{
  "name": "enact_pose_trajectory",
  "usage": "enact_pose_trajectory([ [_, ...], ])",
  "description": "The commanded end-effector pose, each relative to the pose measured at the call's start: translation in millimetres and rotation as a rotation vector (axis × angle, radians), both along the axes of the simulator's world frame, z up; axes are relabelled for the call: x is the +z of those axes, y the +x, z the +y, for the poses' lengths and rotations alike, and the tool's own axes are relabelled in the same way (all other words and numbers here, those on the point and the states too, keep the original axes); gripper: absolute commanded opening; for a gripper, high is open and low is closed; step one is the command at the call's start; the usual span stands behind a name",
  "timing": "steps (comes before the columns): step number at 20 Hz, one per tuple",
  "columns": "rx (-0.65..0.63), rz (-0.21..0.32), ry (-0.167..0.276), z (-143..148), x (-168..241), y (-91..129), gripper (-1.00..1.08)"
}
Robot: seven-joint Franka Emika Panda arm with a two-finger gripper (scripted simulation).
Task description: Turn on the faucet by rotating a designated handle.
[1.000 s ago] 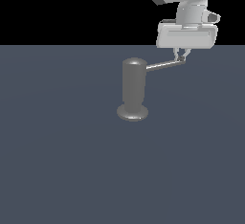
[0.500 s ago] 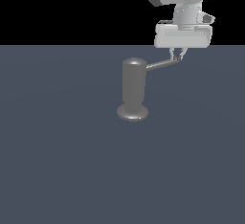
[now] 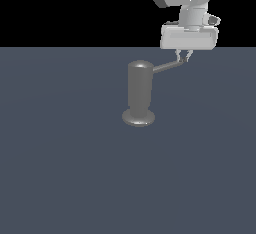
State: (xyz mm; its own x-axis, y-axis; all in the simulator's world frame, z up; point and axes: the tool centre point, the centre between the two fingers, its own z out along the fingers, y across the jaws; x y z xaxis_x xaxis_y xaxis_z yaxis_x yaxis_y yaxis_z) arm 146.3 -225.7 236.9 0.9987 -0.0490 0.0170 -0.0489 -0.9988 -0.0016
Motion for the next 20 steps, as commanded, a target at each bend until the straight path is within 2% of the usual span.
enact_pose_trajectory([
  [1, -0.005, 0.012, 0.001, -2, -12, 3, -1.00],
  [20, -0.012, 0.016, 0.000, -4, -15, 30, -1.00],
])
